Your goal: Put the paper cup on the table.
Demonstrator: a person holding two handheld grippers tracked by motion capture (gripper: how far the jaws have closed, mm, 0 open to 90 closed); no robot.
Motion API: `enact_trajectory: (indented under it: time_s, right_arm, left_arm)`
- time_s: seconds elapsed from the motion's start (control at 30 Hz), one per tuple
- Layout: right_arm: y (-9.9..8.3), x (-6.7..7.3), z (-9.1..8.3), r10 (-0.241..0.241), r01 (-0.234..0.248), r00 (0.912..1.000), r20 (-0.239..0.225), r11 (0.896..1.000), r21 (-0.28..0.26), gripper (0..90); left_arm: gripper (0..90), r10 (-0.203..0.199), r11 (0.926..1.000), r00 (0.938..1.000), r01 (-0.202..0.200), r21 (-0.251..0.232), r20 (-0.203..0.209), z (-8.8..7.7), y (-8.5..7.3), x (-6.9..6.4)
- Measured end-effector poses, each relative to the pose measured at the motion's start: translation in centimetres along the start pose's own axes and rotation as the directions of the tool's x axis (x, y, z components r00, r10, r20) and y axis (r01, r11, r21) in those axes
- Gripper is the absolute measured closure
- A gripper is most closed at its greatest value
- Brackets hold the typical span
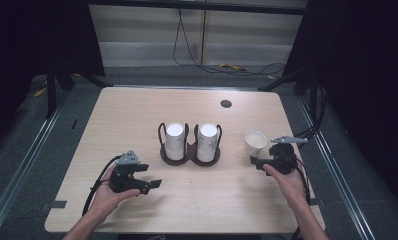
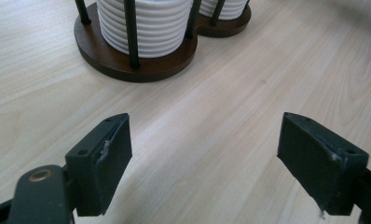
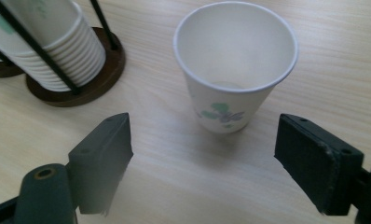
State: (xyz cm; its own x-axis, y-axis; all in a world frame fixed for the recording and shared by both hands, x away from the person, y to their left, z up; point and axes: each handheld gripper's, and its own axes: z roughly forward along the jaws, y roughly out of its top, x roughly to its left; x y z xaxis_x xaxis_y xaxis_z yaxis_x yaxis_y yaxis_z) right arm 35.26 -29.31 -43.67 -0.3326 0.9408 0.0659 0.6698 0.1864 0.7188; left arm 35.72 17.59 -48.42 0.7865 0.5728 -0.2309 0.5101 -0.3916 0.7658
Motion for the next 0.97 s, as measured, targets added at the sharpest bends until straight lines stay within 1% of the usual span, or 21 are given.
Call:
enact_trajectory:
  time_s: [0.03,0.07,0.13,0.23,0.27,0.3,0.37,0.4,0.47,0.6,0.67,0.7,0.73,0.8,0.87,0.9,0.97]
  right_arm:
    - [-0.3,0.3,-0.2,-0.002,0.002,1.0,-0.002,1.0,-0.004,19.1]
    - [-0.5,0.6,-0.4,-0.01,0.01,0.9999,-0.001,1.0,-0.005,19.1]
    - [-1.0,1.2,-0.7,-0.012,0.012,0.9998,-0.013,1.0,-0.024,19.2]
    - [-1.7,2.2,-1.2,-0.03,0.029,0.9992,-0.028,0.998,-0.048,19.7]
    - [-2.1,2.6,-1.5,-0.025,0.023,0.999,-0.036,0.998,-0.054,19.9]
    - [-2.1,2.6,-1.5,-0.025,0.023,0.999,-0.036,0.998,-0.054,19.9]
    - [-2.6,3.1,-1.7,-0.029,0.026,0.9981,-0.054,0.998,-0.062,20.3]
    - [-3.2,3.6,-1.8,-0.023,0.019,0.998,-0.06,0.998,-0.067,20.5]
    - [-3.5,3.9,-1.8,-0.02,0.015,0.9975,-0.068,0.998,-0.065,20.5]
    - [-5.0,4.9,-1.4,-0.018,0.013,0.9962,-0.086,0.998,-0.056,20.5]
    - [-5.7,5.3,-1.0,-0.022,0.017,0.9957,-0.09,0.998,-0.053,20.4]
    - [-5.9,5.6,-0.8,-0.025,0.021,0.9949,-0.097,0.999,-0.049,20.3]
    - [-6.0,5.8,-0.7,-0.027,0.023,0.9942,-0.104,0.999,-0.043,20.0]
    - [-6.3,6.0,-0.3,-0.032,0.028,0.9941,-0.104,0.999,-0.039,19.5]
    - [-6.3,6.2,0.2,-0.032,0.029,0.9941,-0.104,0.999,-0.027,19.5]
    - [-6.3,6.2,0.4,-0.032,0.03,0.995,-0.094,0.999,-0.023,19.5]
    - [-6.1,6.3,0.8,-0.043,0.041,0.9954,-0.085,0.999,-0.027,19.5]
  left_arm:
    - [17.6,-0.006,1.0,1.0,0.006,-0.003,0.0,-0.1,-0.1,0.0]
    - [17.7,-0.002,1.0,1.0,0.002,0.001,-0.001,-0.2,-0.1,0.0]
    - [17.7,-0.003,1.0,1.0,0.003,0.009,-0.002,-0.1,-0.4,0.0]
    - [17.7,-0.009,0.9998,0.9999,0.009,0.017,-0.005,-0.1,-0.7,-0.1]
    - [17.6,-0.009,0.9997,0.9999,0.009,0.021,-0.004,-0.2,-0.7,-0.1]
    - [17.6,-0.01,0.9997,0.9999,0.01,0.022,-0.005,-0.2,-0.8,-0.2]
    - [17.7,-0.005,0.9997,0.9999,0.006,0.023,-0.008,-0.2,-0.9,-0.2]
    - [17.7,-0.011,0.9997,0.9999,0.011,0.023,-0.007,-0.2,-1.0,-0.3]
    - [17.6,-0.014,0.9997,0.9999,0.015,0.021,-0.007,-0.2,-1.2,-0.3]
    - [17.6,-0.02,0.9995,0.9998,0.02,0.025,0.0,-0.1,-1.5,-0.5]
    - [17.7,-0.011,0.9995,0.9999,0.011,0.029,-0.013,-0.1,-1.6,-0.5]
    - [17.9,-0.016,0.9996,0.9995,0.016,0.023,-0.026,-0.2,-1.6,-0.5]
    - [18.0,-0.032,0.9995,0.999,0.032,0.007,-0.032,-0.3,-1.6,-0.4]
    - [17.9,-0.046,0.9989,0.9979,0.046,0.002,-0.046,-0.4,-1.7,-0.3]
    - [17.9,-0.044,0.999,0.998,0.044,0.002,-0.045,-0.4,-1.7,-0.3]
    - [17.9,-0.042,0.9991,0.9983,0.042,0.006,-0.04,-0.4,-1.7,-0.2]
    - [17.9,-0.036,0.9993,0.9981,0.037,0.007,-0.05,-0.4,-1.8,-0.1]
